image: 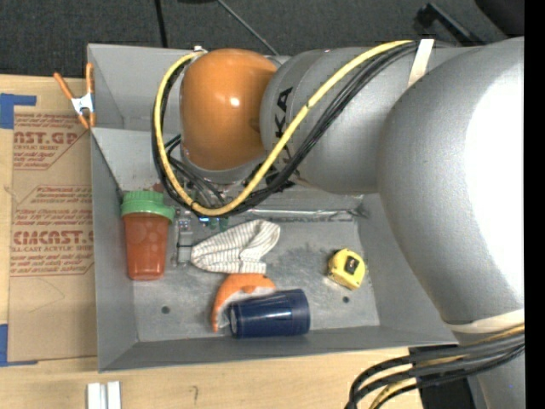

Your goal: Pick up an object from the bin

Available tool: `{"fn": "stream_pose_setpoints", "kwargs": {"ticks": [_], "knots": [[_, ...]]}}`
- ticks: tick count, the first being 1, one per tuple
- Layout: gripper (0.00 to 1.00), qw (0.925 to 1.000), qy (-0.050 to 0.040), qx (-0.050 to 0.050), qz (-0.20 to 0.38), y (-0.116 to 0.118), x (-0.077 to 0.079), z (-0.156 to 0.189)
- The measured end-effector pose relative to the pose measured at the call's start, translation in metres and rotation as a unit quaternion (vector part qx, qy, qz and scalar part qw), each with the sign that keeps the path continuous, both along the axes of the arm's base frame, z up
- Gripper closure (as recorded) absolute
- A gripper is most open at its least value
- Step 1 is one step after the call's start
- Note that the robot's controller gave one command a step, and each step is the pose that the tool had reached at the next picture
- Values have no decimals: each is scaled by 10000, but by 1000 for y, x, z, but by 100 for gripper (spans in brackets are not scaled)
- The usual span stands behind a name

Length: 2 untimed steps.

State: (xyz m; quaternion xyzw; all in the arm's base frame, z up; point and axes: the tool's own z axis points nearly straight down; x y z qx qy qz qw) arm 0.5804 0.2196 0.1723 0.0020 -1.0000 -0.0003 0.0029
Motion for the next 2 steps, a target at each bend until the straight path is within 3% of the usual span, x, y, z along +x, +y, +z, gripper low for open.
{"fn": "stream_pose_setpoints", "kwargs": {"ticks": [1,2], "knots": [[0,10000,-34,7,-12,-1,2,5],[0,9991,-55,10,426,-24,3,-28]]}}
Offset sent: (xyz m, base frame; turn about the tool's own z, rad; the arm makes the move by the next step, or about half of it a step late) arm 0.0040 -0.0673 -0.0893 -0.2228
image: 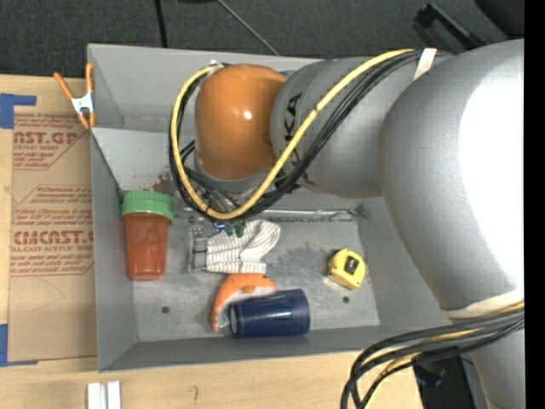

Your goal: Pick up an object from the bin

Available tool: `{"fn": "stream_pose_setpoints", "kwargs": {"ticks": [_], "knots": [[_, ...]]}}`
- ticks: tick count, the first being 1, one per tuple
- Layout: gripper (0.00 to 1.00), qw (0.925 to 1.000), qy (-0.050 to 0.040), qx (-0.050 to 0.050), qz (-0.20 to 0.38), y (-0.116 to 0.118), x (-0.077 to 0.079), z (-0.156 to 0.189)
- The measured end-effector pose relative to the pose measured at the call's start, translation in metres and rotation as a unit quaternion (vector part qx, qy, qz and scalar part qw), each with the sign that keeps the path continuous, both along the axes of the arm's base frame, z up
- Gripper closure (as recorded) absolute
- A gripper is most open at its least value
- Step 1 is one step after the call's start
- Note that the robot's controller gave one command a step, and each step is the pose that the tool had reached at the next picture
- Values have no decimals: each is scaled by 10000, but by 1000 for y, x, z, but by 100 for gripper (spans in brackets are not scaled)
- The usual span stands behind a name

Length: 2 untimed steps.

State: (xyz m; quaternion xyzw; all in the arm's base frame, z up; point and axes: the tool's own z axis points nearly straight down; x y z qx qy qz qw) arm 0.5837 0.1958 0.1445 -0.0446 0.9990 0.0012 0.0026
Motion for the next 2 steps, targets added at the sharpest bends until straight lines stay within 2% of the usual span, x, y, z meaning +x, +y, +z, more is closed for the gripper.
{"fn": "stream_pose_setpoints", "kwargs": {"ticks": [1,2], "knots": [[0,9966,-8,-8,823,-28,6,-57],[100,9947,25,-3,-1030,-65,-25,-35]]}}
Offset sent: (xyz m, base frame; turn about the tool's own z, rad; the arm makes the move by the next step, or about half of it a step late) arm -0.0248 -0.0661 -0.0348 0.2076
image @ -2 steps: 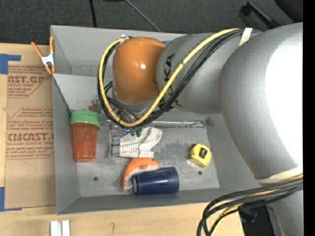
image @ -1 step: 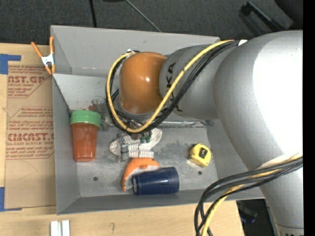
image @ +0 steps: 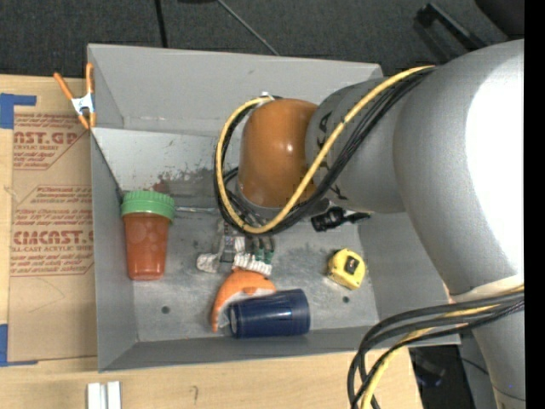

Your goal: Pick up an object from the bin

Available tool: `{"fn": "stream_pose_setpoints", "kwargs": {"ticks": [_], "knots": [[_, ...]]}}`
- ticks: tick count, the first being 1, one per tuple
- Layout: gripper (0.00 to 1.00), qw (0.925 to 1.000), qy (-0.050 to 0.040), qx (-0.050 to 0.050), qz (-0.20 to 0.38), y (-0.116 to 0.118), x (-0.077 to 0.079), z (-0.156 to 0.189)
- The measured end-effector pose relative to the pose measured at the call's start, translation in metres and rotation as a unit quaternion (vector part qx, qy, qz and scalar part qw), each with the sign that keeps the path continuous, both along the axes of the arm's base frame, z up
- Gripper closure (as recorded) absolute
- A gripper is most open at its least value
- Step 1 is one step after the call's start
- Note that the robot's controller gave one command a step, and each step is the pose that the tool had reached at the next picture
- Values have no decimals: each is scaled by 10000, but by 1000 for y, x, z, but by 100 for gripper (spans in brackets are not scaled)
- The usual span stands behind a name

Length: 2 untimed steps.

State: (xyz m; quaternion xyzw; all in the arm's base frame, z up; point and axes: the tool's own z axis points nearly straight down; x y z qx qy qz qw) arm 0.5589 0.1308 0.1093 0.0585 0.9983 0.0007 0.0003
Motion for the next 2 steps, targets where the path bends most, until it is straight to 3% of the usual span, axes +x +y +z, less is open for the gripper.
{"fn": "stream_pose_setpoints", "kwargs": {"ticks": [1,2], "knots": [[100,10000,0,1,0,0,0,0],[100,10000,17,-3,21,-1,-5,38]]}}
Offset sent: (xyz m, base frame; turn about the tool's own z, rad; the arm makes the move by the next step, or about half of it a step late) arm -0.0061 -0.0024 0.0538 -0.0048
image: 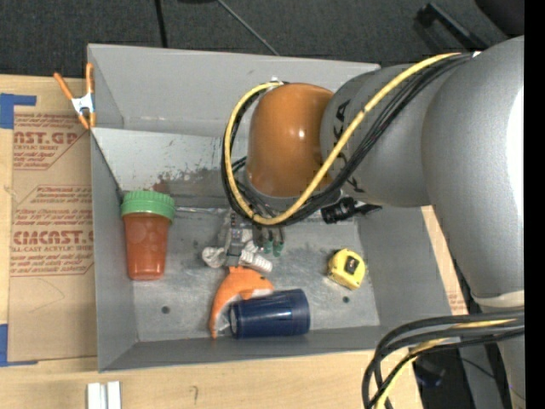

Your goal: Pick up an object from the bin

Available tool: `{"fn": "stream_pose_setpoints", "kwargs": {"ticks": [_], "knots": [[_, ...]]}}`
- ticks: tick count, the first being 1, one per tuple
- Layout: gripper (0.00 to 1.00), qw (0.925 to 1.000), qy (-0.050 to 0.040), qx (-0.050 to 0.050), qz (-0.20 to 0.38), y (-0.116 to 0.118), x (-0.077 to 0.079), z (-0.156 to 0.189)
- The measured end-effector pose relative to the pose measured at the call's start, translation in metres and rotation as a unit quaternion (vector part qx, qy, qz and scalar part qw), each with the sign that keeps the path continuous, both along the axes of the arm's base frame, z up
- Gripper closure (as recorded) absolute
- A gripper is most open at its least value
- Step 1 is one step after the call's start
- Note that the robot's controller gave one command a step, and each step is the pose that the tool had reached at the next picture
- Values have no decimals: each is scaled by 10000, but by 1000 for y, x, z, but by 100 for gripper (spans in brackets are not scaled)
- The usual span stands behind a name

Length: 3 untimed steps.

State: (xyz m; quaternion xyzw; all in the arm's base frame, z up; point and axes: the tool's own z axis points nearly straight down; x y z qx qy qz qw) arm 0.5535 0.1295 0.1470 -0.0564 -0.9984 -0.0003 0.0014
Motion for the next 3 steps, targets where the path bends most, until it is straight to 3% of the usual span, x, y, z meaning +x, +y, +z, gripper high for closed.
{"fn": "stream_pose_setpoints", "kwargs": {"ticks": [1,2,3], "knots": [[100,9999,-17,3,-159,0,13,50],[100,10000,-27,-4,52,17,20,74],[100,10000,-22,2,70,17,20,79]]}}
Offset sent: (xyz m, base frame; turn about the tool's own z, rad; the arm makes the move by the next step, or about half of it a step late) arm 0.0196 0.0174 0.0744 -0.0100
